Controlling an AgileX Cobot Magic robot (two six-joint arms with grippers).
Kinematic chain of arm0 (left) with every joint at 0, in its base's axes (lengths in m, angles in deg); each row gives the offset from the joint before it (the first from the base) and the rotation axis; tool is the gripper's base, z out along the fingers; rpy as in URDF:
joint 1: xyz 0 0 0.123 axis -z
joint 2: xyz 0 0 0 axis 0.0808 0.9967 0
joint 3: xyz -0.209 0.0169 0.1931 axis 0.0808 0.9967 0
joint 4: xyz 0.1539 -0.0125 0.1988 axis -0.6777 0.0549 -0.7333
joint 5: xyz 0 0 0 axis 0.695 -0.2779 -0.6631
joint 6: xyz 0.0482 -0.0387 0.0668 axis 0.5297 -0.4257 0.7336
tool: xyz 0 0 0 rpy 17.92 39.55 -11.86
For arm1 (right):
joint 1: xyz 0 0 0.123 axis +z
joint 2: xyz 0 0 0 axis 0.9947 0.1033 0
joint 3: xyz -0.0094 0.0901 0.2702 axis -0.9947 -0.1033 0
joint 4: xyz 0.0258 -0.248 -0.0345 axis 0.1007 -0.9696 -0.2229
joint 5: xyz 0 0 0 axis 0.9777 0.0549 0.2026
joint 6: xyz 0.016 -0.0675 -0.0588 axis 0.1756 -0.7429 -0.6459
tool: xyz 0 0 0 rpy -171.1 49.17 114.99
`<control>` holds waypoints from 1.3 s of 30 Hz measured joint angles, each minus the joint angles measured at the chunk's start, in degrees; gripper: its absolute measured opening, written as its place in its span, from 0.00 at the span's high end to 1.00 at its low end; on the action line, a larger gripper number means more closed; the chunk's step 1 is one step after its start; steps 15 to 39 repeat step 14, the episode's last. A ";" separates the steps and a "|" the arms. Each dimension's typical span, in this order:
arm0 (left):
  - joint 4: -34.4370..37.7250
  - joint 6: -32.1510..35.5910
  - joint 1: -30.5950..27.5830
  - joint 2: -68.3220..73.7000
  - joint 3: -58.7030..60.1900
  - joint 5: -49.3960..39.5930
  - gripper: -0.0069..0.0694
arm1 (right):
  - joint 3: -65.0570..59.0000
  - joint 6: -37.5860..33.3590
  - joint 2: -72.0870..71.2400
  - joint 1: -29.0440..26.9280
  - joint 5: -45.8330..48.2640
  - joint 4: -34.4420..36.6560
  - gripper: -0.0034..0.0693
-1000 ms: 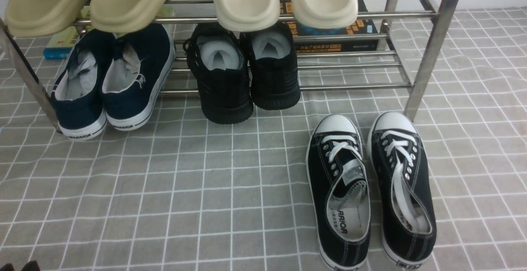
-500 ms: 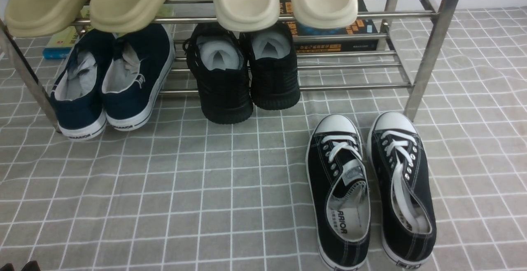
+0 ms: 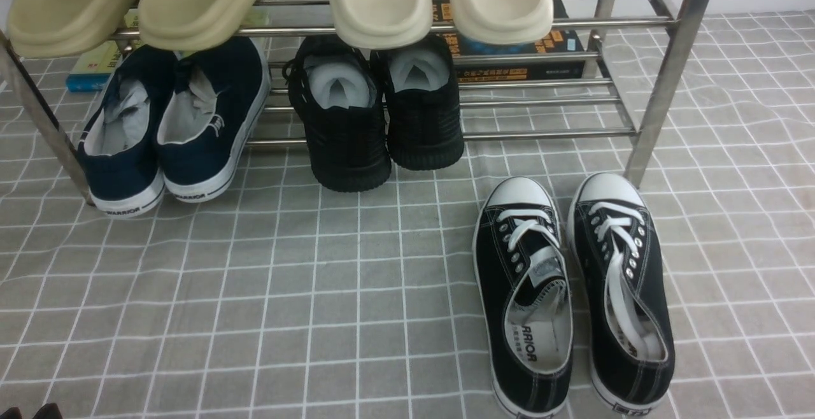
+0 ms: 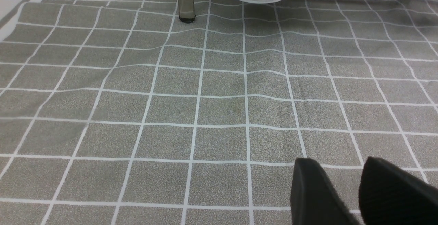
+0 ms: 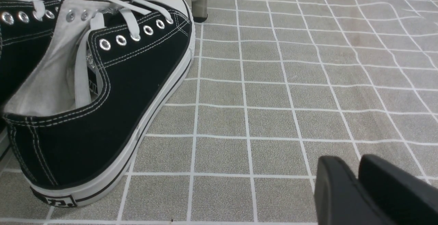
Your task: Take the shoes off the shelf with your hand from the grey coffee tablecloth.
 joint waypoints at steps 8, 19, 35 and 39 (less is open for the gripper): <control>0.00 0.00 0.00 0.00 0.00 0.00 0.59 | 0.00 0.00 0.00 0.00 0.00 0.00 0.77; 0.00 0.00 0.00 0.00 0.00 0.00 0.59 | 0.00 0.00 0.00 0.00 0.00 0.00 0.76; 0.00 0.00 0.00 0.00 0.00 0.00 0.59 | 0.00 0.00 0.00 0.00 0.00 0.00 0.76; 0.00 0.00 0.00 0.00 0.00 0.00 0.59 | 0.00 0.00 0.00 0.00 0.00 0.00 0.76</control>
